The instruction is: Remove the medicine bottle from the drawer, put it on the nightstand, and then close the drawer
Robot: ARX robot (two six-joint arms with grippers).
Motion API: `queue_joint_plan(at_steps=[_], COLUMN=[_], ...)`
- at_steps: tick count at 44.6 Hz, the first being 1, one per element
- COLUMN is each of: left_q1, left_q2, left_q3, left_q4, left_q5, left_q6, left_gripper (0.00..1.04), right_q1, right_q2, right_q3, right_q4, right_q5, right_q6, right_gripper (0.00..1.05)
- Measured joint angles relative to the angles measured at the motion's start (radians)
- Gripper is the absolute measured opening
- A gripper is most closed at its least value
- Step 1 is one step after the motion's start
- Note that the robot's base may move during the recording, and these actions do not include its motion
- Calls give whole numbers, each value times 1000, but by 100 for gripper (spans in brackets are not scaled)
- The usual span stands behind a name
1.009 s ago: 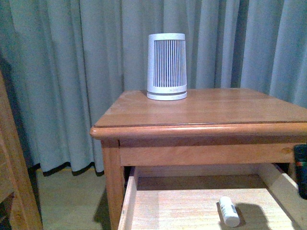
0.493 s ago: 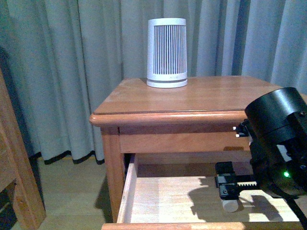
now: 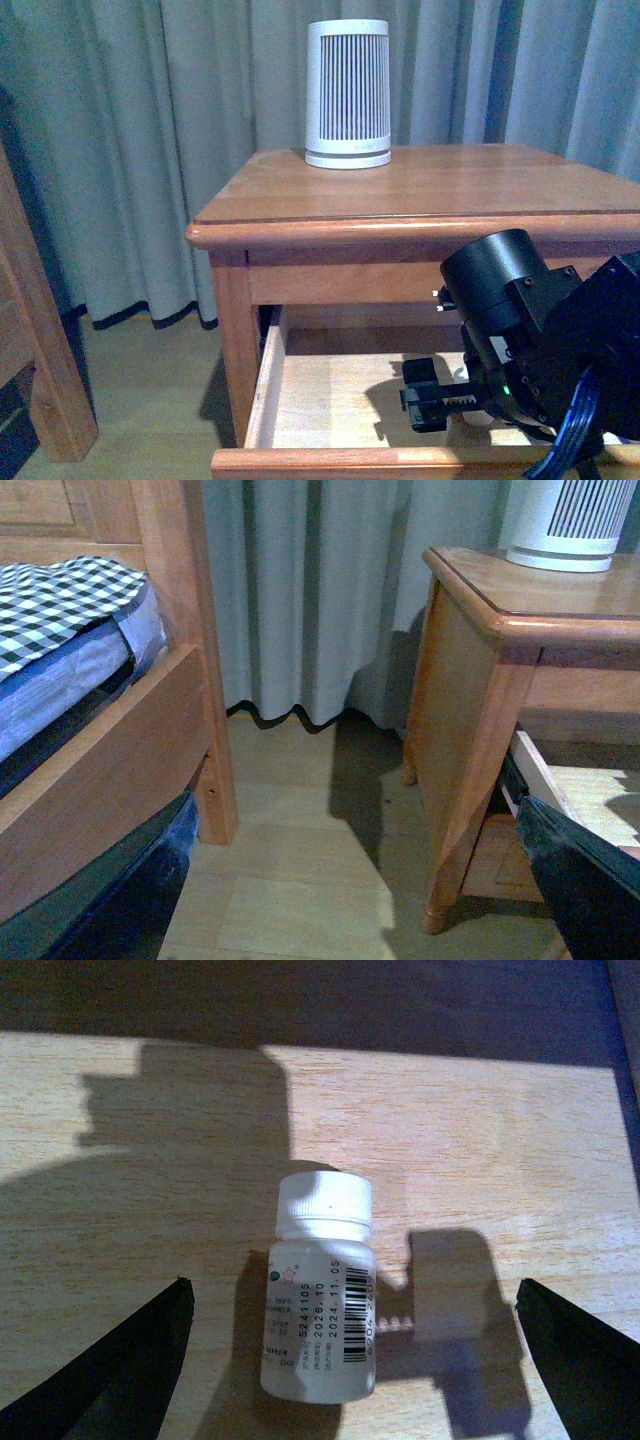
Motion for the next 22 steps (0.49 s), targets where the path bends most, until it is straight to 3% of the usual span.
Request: queue_joint_plan(at_steps=[5, 18, 22], left_q1=[0, 0, 0], left_q2=[0, 0, 0], left_q3=[0, 0, 0], left_q4=[0, 0, 0], left_q5=[0, 0, 0], left_q6=[0, 0, 0], left_gripper=[98, 98, 98], right_q1=[3, 4, 3], right_q2=[27, 44, 44], right_q3=[13, 24, 24], right_q4=[10, 6, 4], right_q5=[17, 26, 27], right_q6=[-8, -10, -9], right_gripper=[96, 54, 36])
